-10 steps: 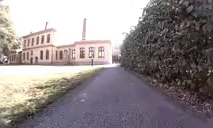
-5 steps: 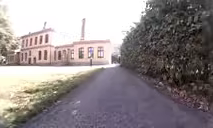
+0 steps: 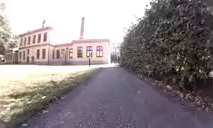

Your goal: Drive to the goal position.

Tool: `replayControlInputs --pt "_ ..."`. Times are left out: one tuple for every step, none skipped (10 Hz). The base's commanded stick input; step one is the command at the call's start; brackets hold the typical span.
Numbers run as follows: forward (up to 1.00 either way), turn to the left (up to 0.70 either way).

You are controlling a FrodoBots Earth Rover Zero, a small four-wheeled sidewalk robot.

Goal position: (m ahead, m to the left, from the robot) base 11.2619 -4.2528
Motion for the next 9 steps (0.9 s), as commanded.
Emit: replayControlInputs --pt "0.70 0.00" --pt "0.70 0.00" --pt "0.70 0.00" --pt "0.70 0.00" --pt "0.70 0.00" --pt "0.70 0.00" --pt "0.70 0.00" --pt "0.70 0.00" --pt "0.70 0.00"
